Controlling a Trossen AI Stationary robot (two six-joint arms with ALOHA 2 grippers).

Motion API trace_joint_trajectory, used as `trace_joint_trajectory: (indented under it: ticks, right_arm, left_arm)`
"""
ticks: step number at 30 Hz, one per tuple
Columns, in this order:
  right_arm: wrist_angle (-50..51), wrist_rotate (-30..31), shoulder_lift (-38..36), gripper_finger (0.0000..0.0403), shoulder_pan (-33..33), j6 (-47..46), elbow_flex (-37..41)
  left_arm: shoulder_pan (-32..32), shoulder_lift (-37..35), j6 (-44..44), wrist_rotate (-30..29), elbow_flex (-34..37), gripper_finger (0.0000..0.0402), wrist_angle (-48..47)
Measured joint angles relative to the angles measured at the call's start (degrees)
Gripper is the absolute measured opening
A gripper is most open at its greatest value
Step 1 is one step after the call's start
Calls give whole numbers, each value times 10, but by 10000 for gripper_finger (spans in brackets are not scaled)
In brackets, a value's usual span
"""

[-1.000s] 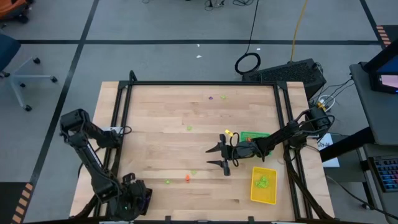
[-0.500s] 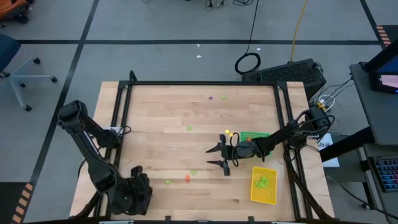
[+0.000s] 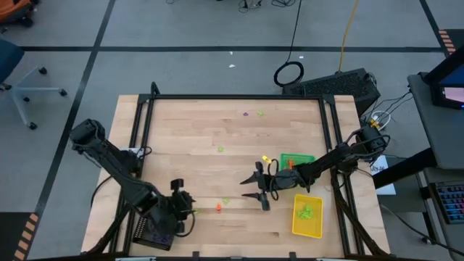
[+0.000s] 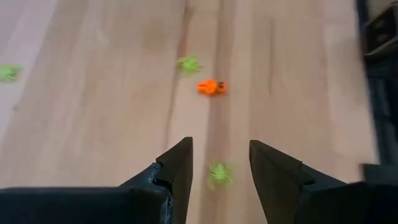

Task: Sort Halloween decoration
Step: Put the green spider toy into the yellow bin

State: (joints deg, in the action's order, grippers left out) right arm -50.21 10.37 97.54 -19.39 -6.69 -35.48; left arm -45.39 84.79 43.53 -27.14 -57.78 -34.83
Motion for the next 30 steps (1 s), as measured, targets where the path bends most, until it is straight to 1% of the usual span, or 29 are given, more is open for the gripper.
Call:
trace_joint_trajectory:
  ticks: [5, 7, 11, 14, 18, 23, 27, 30]
  right_arm:
    - [102, 3, 0, 196, -25, -2, -44]
    - [147, 16, 0, 196, -35, -1, -70]
    - [225, 19, 10, 196, -45, -1, -122]
    - [239, 20, 42, 196, -47, -1, -155]
    - [263, 20, 104, 196, -43, -3, -203]
    - [337, 31, 162, 196, -29, -27, -269]
    - [386, 30, 189, 196, -20, -41, -309]
    - [398, 30, 199, 196, -15, -57, -316]
  left_arm:
    - [19, 24, -23, -3, 0, 157, 1]
    - [23, 35, -26, -7, 0, 157, 1]
    - [23, 61, -40, -26, 0, 158, 2]
    - [23, 81, -38, -31, 0, 157, 4]
    - [23, 107, -36, -33, 0, 157, 27]
    - [23, 125, -39, -38, 0, 157, 59]
    - [23, 128, -44, -80, 0, 157, 72]
    - [23, 128, -54, -106, 1, 157, 80]
